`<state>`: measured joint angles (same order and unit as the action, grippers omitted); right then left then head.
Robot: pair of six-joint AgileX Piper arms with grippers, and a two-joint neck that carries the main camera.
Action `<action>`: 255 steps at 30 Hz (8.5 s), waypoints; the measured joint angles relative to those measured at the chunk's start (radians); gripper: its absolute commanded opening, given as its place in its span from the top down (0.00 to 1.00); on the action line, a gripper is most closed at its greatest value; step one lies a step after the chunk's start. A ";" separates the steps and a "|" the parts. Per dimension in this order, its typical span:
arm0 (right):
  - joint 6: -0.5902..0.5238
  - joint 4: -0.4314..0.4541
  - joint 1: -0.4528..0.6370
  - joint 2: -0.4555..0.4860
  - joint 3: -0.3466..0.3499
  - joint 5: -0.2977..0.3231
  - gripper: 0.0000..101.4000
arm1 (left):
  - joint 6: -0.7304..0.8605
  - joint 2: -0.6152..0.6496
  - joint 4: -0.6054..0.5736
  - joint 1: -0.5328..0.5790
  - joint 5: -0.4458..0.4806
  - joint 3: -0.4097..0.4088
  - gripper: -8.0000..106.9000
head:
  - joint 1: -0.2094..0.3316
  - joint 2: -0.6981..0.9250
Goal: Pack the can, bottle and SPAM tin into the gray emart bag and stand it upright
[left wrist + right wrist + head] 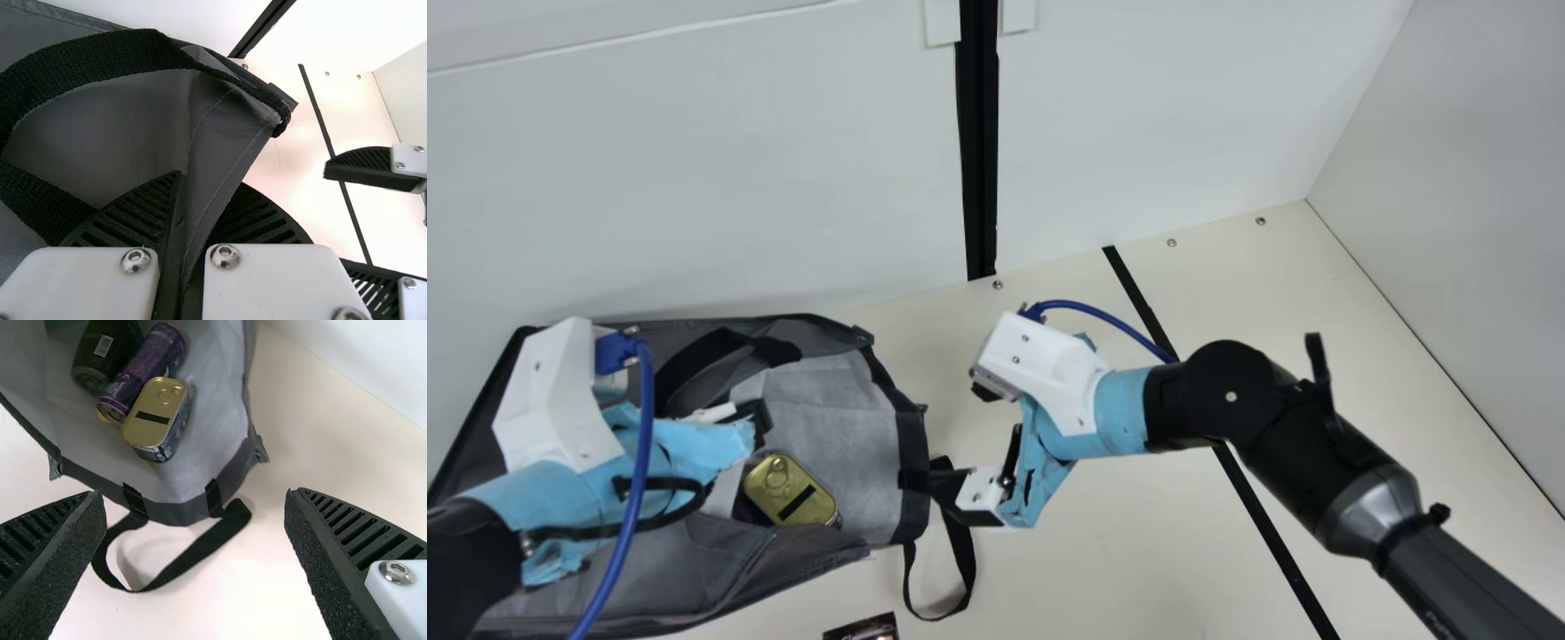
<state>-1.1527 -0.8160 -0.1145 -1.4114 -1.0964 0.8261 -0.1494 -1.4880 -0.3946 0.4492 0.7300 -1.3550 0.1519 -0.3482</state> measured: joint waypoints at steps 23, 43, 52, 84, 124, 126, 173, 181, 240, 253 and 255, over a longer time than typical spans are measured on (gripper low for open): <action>0.145 0.115 0.183 0.167 0.042 0.010 0.06 | 0.000 0.000 0.000 0.000 0.000 0.000 1.00 | 0.000 0.002; 0.250 0.229 0.375 0.306 0.052 0.048 0.06 | 0.000 0.000 0.000 0.000 0.000 0.000 1.00 | 0.000 0.002; 0.314 0.305 0.433 0.363 0.053 0.054 0.06 | 0.000 0.000 0.000 0.000 0.000 0.000 1.00 | 0.000 0.002; 0.743 0.736 0.562 0.470 -0.006 0.080 0.06 | 0.000 0.000 0.000 0.000 0.000 0.000 1.00 | 0.000 0.000; 1.163 1.102 0.436 0.591 -0.163 0.384 0.06 | 0.000 0.000 0.000 0.000 0.000 0.000 1.00 | 0.000 0.002; 1.169 1.112 0.434 0.596 -0.169 0.392 0.06 | 0.000 0.000 0.000 0.000 0.000 0.000 1.00 | 0.000 0.000; 1.033 0.951 0.598 0.569 -0.183 0.394 0.06 | 0.000 0.000 0.000 0.000 0.000 0.000 1.00 | 0.000 0.000; 1.033 0.939 0.570 0.525 -0.213 0.394 0.06 | 0.000 0.000 0.000 0.000 0.000 0.000 1.00 | 0.000 0.000; 0.546 0.390 0.573 0.078 -0.142 0.085 0.06 | 0.000 0.000 0.000 0.000 0.000 0.000 1.00 | -0.002 0.000; 0.394 0.244 0.522 0.013 -0.074 0.044 0.06 | 0.000 0.000 0.000 0.000 0.000 0.000 1.00 | 0.000 0.000; 0.366 0.225 0.513 0.003 -0.062 0.040 0.06 | 0.000 0.000 0.000 0.000 0.000 0.000 1.00 | 0.000 0.000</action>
<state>-0.7862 -0.5912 0.3982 -1.4086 -1.1585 0.8662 -0.1494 -1.4880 -0.3946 0.4492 0.7300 -1.3550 0.1519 -0.3482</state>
